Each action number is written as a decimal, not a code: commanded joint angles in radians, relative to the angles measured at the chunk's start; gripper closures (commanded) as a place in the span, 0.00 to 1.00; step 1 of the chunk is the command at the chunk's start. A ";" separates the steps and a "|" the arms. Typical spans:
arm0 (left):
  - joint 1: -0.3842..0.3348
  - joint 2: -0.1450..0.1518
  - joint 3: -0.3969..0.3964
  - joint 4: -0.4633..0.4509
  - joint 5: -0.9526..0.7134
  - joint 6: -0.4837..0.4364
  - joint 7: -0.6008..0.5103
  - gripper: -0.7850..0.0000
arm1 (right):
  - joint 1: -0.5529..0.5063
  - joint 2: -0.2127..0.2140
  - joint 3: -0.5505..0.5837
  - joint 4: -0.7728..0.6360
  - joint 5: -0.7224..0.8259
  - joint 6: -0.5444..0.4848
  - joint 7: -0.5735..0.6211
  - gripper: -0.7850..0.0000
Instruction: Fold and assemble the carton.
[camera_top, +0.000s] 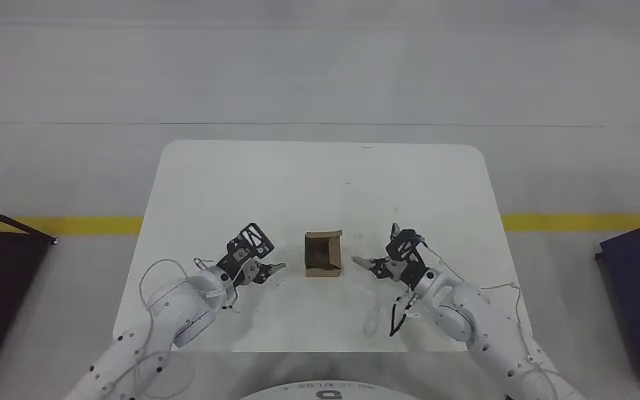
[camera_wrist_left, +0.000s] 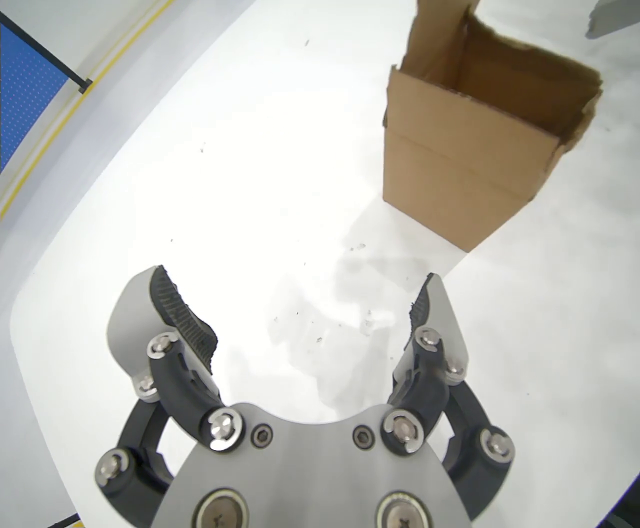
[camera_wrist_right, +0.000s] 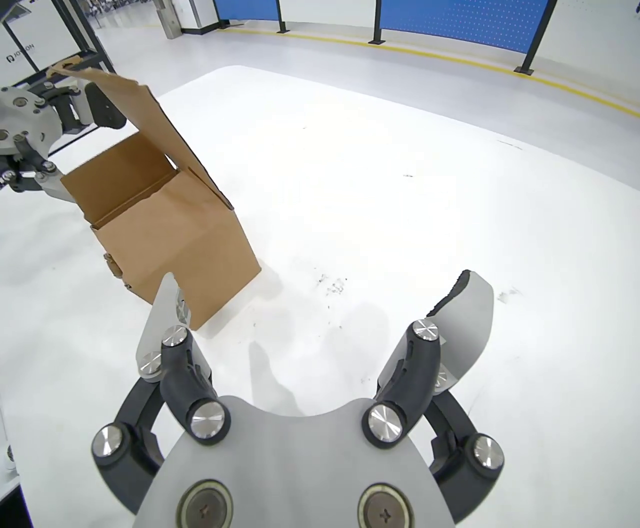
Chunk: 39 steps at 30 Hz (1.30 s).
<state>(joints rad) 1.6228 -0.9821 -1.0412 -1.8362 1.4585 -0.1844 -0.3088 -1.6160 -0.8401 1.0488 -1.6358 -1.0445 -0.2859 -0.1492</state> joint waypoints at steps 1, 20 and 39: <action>-0.009 -0.004 0.009 0.014 0.003 0.004 0.008 0.00 | 0.020 -0.007 -0.013 0.010 -0.016 0.008 0.014 0.00; -0.095 -0.044 0.102 0.086 -0.027 -0.039 0.043 0.00 | 0.204 -0.087 -0.149 0.081 -0.076 0.035 0.100 0.00; -0.046 -0.042 0.066 0.021 -0.029 -0.067 0.032 0.00 | 0.345 -0.146 -0.182 0.201 -0.108 0.012 0.081 0.00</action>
<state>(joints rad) 1.5685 -1.0260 -0.9578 -1.8145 1.4363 -0.2620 -0.2761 -1.2670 -0.9863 0.8595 -1.4379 -1.1512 -0.2767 -0.0640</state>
